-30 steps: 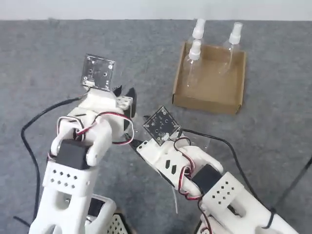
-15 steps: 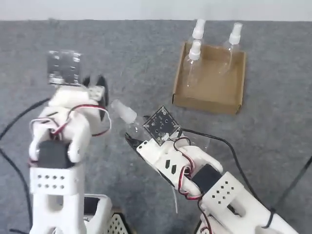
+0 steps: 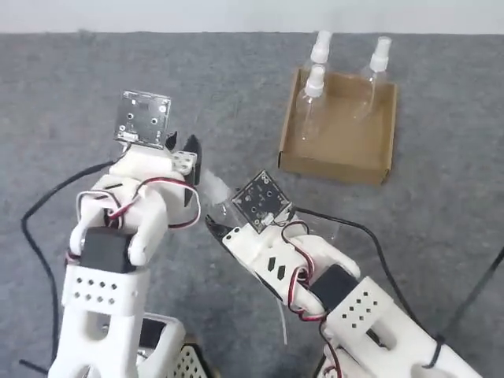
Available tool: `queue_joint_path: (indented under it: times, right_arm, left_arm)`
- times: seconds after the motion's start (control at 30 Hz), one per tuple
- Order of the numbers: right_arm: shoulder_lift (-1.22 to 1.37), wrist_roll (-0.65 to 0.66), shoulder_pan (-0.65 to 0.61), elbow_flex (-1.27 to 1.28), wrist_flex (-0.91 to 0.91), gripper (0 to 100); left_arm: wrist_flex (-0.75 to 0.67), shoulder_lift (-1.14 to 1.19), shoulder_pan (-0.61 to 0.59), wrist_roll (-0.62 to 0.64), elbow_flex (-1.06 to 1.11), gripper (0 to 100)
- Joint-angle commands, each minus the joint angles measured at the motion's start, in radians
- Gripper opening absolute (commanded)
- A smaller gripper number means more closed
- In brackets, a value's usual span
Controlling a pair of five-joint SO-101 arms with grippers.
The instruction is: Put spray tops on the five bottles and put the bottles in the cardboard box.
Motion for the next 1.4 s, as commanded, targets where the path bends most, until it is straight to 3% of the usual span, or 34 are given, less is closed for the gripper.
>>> queue_joint_path:
  times: [0.0,0.13,0.3,0.47,0.53,0.67,0.73,0.9,1.07,1.27,1.37]
  right_arm:
    - [-0.044,-0.006,0.008,-0.017,-0.021,0.6]
    - [-0.030,-0.006,0.042,-0.068,-0.024,0.6]
    - [0.091,-0.006,0.154,-0.241,-0.018,0.6]
    - [0.323,-0.008,0.217,-0.462,-0.018,0.6]
    - [0.397,-0.008,0.216,-0.543,-0.010,0.6]
    - [0.515,-0.094,0.199,-0.723,0.108,0.6]
    - [0.542,-0.118,0.191,-0.799,0.189,0.6]
    - [0.513,-0.117,0.119,-0.916,0.443,0.6]
    - [0.381,-0.117,0.090,-0.916,0.585,0.6]
    - [0.297,-0.114,0.139,-0.919,0.665,0.6]
    - [0.298,-0.078,0.234,-0.922,0.665,0.6]
  left_arm:
    - [0.028,-0.066,-0.078,-0.009,-0.102,10]
    - [0.071,-0.235,-0.130,-0.008,-0.059,17]
    - [0.084,-0.428,-0.133,-0.009,0.145,17]
    - [0.078,-0.563,-0.043,-0.014,0.360,17]
    - [0.052,-0.605,0.003,-0.009,0.430,19]
    - [-0.063,-0.663,0.037,-0.009,0.561,34]
    - [-0.114,-0.663,0.034,-0.009,0.596,36]
    - [-0.169,-0.618,0.034,-0.009,0.615,36]
    - [-0.203,-0.565,0.034,-0.009,0.616,36]
    - [-0.198,-0.557,0.034,-0.009,0.615,36]
    - [-0.196,-0.557,0.034,-0.009,0.618,36]
